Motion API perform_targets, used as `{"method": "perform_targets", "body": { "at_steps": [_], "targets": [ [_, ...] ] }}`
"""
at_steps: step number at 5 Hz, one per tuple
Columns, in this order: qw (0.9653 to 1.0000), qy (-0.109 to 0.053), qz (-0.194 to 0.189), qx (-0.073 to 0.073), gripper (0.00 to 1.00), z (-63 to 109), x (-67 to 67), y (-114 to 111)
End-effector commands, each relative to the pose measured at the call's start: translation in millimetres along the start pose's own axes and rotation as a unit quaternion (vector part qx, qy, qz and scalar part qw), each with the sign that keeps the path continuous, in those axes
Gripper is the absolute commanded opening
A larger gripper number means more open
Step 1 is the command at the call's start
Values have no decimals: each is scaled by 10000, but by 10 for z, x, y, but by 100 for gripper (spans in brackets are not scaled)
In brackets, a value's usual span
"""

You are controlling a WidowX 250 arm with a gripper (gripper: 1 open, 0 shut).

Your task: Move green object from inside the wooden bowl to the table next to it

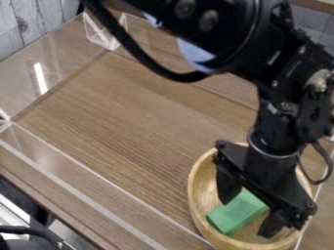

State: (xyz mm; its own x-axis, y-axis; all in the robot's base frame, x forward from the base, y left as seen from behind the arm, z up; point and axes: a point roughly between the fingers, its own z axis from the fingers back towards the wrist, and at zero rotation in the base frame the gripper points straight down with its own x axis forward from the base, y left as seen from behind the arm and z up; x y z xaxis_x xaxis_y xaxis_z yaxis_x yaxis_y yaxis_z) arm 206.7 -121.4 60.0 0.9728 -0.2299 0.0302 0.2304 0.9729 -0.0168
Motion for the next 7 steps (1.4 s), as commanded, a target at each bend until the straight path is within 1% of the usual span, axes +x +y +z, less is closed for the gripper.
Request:
{"method": "perform_targets", "body": {
  "at_steps": [1,2,3,4,5,6,7],
  "targets": [
    [9990,-430,-72,-77,100,226,118,17],
    [9982,-553,229,-50,100,286,197,73],
    [9969,-613,485,-70,100,271,253,117],
    [9962,-648,569,-115,100,239,352,155],
    [9964,-632,553,-146,100,202,423,183],
    [9979,-601,173,-187,100,273,368,253],
    [9978,-597,-198,-231,100,344,315,288]
  ]
}}
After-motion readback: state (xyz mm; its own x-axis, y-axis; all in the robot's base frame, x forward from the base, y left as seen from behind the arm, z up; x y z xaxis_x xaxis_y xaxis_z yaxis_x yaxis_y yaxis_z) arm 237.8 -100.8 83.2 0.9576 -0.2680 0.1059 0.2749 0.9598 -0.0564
